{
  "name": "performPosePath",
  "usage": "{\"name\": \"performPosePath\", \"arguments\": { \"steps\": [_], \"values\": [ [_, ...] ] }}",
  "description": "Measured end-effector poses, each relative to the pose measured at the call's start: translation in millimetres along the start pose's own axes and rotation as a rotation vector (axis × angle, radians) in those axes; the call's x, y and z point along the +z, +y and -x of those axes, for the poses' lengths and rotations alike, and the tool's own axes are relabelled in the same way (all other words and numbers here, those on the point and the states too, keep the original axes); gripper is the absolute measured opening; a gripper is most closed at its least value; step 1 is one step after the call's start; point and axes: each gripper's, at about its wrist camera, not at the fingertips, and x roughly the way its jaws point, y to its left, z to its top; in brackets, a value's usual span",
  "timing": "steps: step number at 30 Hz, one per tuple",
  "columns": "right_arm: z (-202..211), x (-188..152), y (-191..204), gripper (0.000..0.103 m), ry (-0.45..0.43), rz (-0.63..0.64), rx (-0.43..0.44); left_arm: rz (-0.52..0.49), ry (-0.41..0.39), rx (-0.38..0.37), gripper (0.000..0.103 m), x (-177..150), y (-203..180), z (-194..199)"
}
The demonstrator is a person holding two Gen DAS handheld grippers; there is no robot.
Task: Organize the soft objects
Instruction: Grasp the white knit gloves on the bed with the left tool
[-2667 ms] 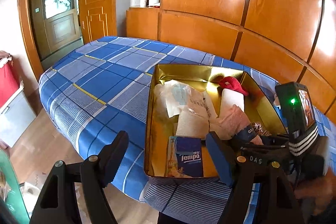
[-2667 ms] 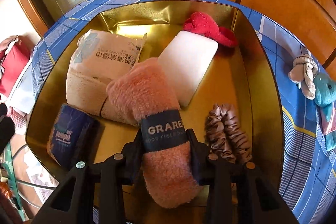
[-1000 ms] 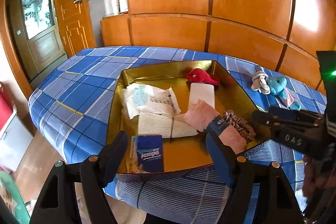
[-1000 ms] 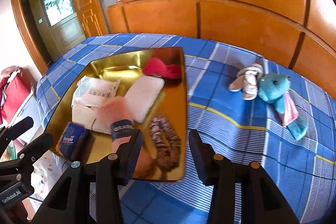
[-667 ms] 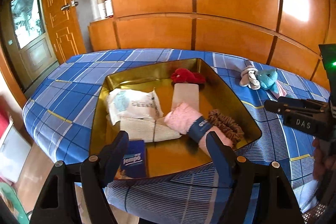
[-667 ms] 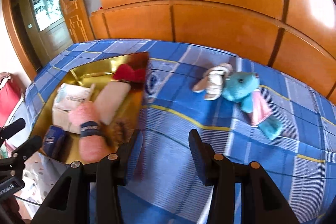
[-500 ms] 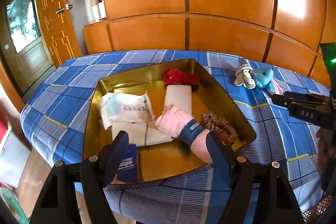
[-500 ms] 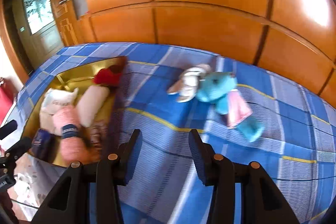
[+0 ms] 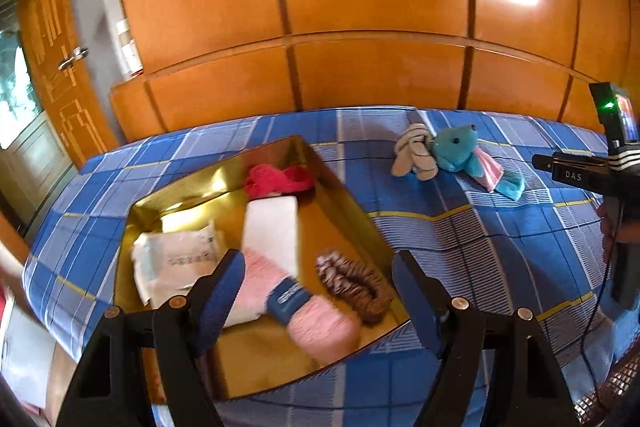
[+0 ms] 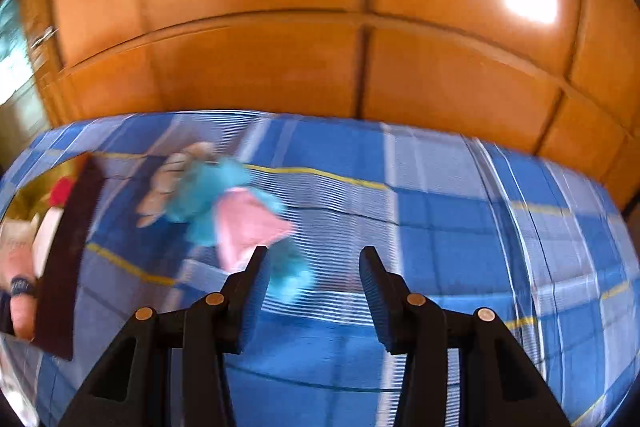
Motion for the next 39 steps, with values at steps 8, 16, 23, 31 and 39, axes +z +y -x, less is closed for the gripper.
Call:
{"name": "performPosePath", "arguments": {
  "steps": [8, 16, 23, 31, 39],
  "values": [
    [-6.7, 5.4, -44.7, 0.046, 0.053, -0.288, 0.072, 0.014, 0.028, -0.115, 0.077, 38.9, -30.7, -27.5],
    [-3.1, 5.6, -48.3, 0.046, 0.057, -0.331, 0.110, 0.090, 0.152, -0.211, 0.075, 83.1, -50.5, -95.3],
    [-3.4, 7.5, -48.5, 0.046, 0.065, -0.345, 0.158, 0.203, 0.234, -0.272, 0.068, 117.8, -60.3, -162.1],
    [-4.7, 6.2, -44.8, 0.046, 0.084, -0.341, 0.194, 0.213, 0.292, -0.291, 0.075, 138.1, -81.9, -230.0],
    [-4.5, 4.0, -35.7, 0.046, 0.090, -0.320, 0.217, 0.156, 0.294, -0.294, 0.050, 139.5, -99.6, -263.3]
  ]
}}
